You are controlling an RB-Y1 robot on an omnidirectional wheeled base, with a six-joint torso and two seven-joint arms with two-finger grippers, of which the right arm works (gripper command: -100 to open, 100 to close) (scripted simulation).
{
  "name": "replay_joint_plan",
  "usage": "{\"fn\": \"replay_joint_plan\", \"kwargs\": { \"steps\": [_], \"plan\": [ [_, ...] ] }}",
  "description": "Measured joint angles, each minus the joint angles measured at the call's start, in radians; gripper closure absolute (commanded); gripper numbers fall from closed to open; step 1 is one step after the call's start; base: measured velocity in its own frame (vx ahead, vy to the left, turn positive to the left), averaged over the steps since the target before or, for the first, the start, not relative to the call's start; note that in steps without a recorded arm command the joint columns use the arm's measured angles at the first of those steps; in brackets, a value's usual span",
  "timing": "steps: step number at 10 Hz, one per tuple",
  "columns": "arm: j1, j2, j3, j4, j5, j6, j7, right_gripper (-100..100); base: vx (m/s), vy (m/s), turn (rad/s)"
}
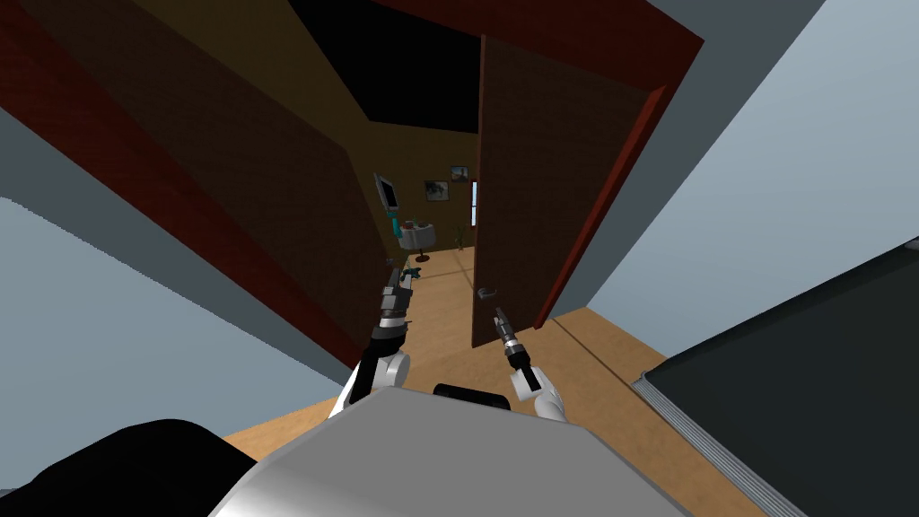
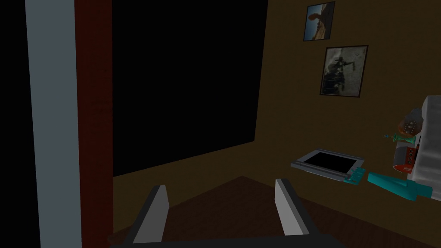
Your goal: Push the door open
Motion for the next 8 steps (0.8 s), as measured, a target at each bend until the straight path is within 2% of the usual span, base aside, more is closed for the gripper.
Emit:
{"fn": "replay_joint_plan", "kwargs": {
  "steps": [5, 7, 8],
  "plan": [
    [-0.028, 0.01, 0.005, 0.078, 0.014, -0.011, -0.013, -100, 0.033, -0.063, 0.032],
    [-0.052, 0.015, 0.004, 0.133, 0.017, -0.026, -0.015, -100, 0.032, -0.074, 0.033],
    [-0.054, 0.018, 0.006, 0.147, 0.022, -0.029, -0.019, -100, 0.043, -0.086, 0.033]
  ]
}}
